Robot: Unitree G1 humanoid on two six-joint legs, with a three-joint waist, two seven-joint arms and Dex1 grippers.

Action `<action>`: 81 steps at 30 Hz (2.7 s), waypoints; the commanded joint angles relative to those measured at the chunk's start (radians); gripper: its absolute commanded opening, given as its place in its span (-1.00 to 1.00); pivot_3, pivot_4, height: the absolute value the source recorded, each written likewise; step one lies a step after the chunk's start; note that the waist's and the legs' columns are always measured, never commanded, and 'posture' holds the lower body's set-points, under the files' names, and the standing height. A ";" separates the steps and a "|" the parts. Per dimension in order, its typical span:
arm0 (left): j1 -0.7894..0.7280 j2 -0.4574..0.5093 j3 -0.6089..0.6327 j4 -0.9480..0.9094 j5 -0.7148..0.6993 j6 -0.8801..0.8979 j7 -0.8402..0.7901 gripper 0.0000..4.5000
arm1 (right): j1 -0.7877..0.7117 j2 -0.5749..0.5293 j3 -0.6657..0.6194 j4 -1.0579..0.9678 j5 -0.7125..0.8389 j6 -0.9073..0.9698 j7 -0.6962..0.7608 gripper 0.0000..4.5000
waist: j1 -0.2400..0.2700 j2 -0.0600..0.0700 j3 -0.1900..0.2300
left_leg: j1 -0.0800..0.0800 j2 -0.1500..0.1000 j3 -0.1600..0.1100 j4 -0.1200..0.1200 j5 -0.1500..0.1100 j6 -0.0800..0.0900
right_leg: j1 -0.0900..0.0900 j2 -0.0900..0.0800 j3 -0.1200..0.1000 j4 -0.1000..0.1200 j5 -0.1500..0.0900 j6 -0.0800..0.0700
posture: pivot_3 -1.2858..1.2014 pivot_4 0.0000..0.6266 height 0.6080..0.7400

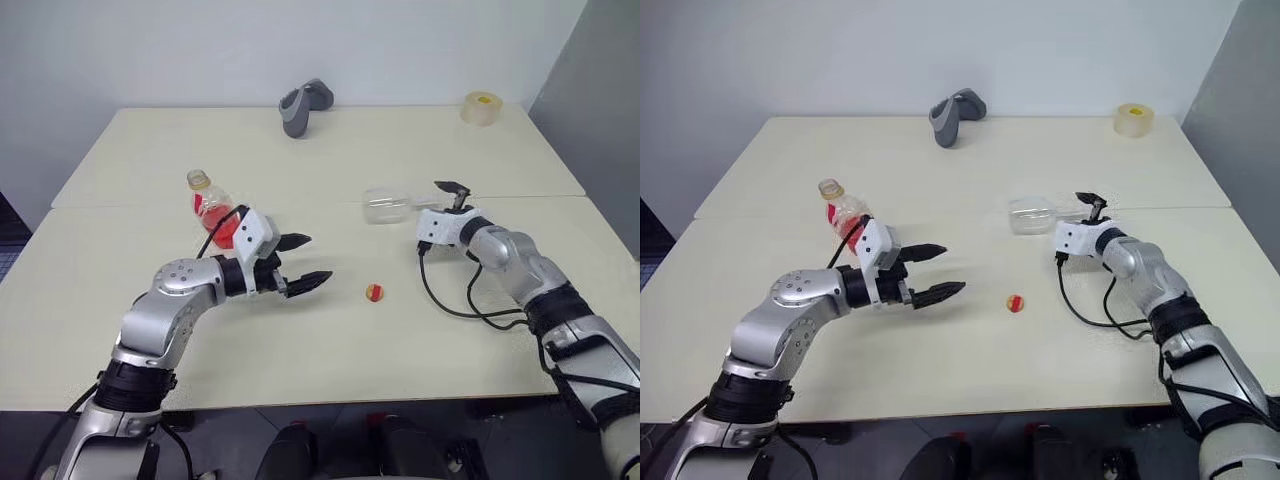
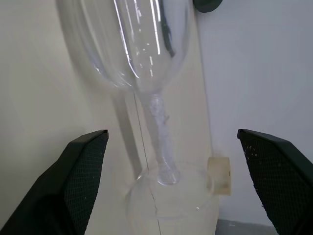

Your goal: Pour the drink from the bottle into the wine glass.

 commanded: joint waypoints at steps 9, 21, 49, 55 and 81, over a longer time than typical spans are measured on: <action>-0.016 -0.010 0.019 -0.004 0.015 -0.033 -0.002 0.99 | -0.188 0.070 0.046 0.325 -0.067 -0.078 -0.088 1.00 | -0.008 0.000 0.000 | 0.001 0.000 0.000 0.000 0.000 0.000 | 0.000 0.000 0.000 0.001 0.000 0.000 | 0.03 -0.52 1.00; 0.005 -0.010 0.030 -0.065 -0.006 0.018 0.040 0.99 | -0.265 0.100 0.083 0.478 -0.100 -0.083 -0.123 1.00 | -0.015 0.000 0.000 | 0.001 0.000 0.000 0.000 0.000 0.000 | 0.000 0.000 0.001 0.001 0.000 0.000 | 0.03 -0.52 1.00; -0.046 -0.012 0.074 -0.021 0.011 0.008 0.090 1.00 | -0.342 0.148 0.139 0.548 -0.150 -0.041 -0.134 -0.97 | -0.021 0.000 0.000 | 0.001 0.000 0.000 -0.001 0.000 0.000 | 0.000 0.000 0.001 0.001 0.000 0.000 | 0.03 -0.52 1.00; -0.041 -0.019 0.071 -0.022 0.014 0.005 0.095 1.00 | -0.350 0.145 0.143 0.546 -0.157 -0.044 -0.148 -0.97 | -0.022 0.000 0.000 | 0.001 0.000 0.000 -0.001 0.000 0.000 | 0.000 0.000 0.001 0.001 0.000 0.000 | 0.03 -0.52 1.00; 0.036 0.035 0.155 -0.153 -0.058 0.126 0.119 1.00 | -0.284 0.148 0.040 0.443 -0.035 -0.226 -0.165 -0.98 | -0.023 0.001 0.000 | 0.001 0.000 0.000 -0.001 0.000 0.000 | 0.000 0.000 0.001 0.001 0.000 0.000 | 0.03 -0.52 1.00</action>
